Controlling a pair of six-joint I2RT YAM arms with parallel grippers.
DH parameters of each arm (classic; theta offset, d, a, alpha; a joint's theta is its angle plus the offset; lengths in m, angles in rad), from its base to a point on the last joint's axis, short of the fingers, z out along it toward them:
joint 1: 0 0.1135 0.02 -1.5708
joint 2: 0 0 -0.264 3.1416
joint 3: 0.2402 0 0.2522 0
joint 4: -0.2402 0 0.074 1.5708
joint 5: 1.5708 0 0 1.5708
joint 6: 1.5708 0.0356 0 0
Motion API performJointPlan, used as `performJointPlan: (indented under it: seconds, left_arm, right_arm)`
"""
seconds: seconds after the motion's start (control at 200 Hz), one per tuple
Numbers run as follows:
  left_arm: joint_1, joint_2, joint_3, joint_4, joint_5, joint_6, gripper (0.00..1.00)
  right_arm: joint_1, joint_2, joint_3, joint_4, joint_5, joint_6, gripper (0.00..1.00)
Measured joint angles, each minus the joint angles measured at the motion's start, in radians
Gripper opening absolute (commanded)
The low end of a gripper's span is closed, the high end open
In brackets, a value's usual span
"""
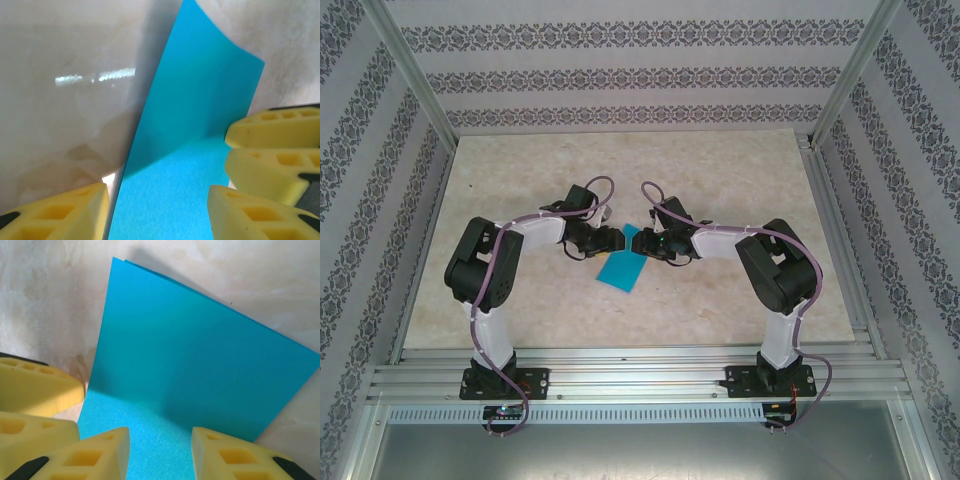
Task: Fold a paper plane with a square sheet of paper (fold left side to right side)
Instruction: Third fold the triangle at the center of the table.
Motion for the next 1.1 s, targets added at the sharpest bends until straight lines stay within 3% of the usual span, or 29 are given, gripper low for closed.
performJointPlan:
  seconds: [0.46, 0.834, 1.099]
  left_arm:
    - [-0.007, -0.024, -0.037, -0.066, 0.055, 0.031, 0.39]
    - [-0.007, -0.045, -0.056, -0.06, 0.051, 0.0, 0.11]
    - [-0.007, -0.107, -0.09, -0.039, 0.045, -0.031, 0.05]
  right_arm:
    - [0.0, 0.002, 0.0, 0.005, -0.009, -0.007, 0.38]
    - [0.0, 0.003, 0.0, 0.016, -0.017, -0.01, 0.38]
    - [-0.006, -0.051, -0.023, 0.016, -0.02, -0.055, 0.48]
